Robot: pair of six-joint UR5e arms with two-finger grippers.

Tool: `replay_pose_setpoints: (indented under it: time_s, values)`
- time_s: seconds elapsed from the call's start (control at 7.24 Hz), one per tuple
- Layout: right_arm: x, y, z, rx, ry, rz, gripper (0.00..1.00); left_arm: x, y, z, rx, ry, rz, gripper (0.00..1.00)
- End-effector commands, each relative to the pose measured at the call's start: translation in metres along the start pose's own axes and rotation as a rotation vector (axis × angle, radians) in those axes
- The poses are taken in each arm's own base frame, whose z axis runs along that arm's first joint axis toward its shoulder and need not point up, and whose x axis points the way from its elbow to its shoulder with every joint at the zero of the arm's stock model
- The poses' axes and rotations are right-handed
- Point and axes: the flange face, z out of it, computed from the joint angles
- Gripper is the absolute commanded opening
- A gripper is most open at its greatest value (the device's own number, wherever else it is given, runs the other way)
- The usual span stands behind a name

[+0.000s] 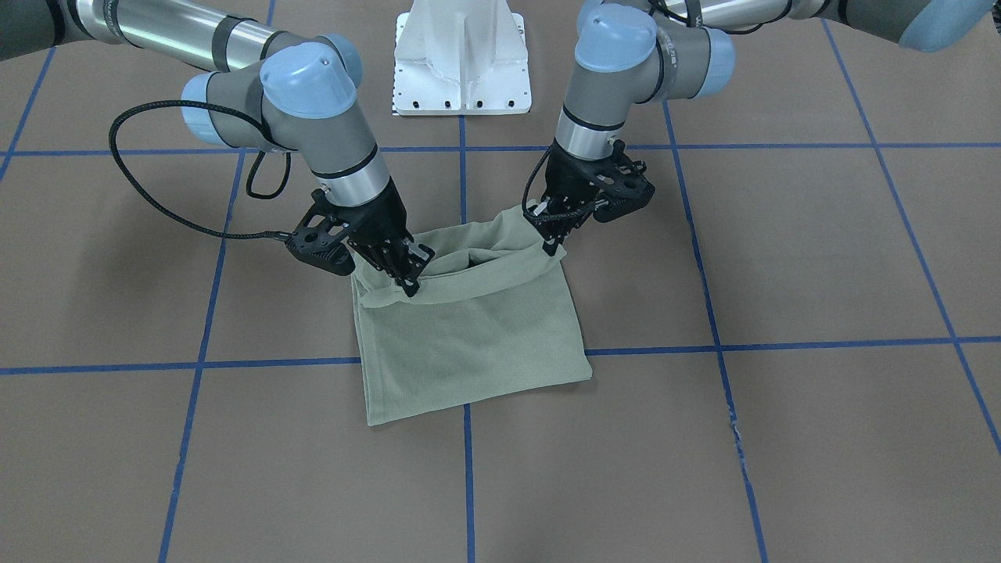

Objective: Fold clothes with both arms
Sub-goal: 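Carry both near corners over the shirt to its far edge and release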

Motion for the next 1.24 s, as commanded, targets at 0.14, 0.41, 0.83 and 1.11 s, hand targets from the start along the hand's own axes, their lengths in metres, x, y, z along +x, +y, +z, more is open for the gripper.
replay_pose_setpoints:
  time_s: [0.14,0.41,0.83,1.11]
  values:
    - [-0.022,-0.01,0.021,0.014,0.016,-0.004,0.0,0.022,-0.036,0.006,0.046,0.013,0.018,0.0]
    - [-0.02,-0.018,0.029,0.021,0.028,-0.001,0.0,0.026,-0.04,0.027,0.048,0.017,0.016,0.0]
    - [-0.049,-0.071,0.04,0.084,0.056,0.014,1.0,0.044,-0.107,0.046,0.153,-0.037,0.081,0.99]
    - [-0.043,-0.095,0.061,0.1,0.075,-0.01,1.0,0.037,-0.128,0.051,0.173,-0.06,0.075,0.99]
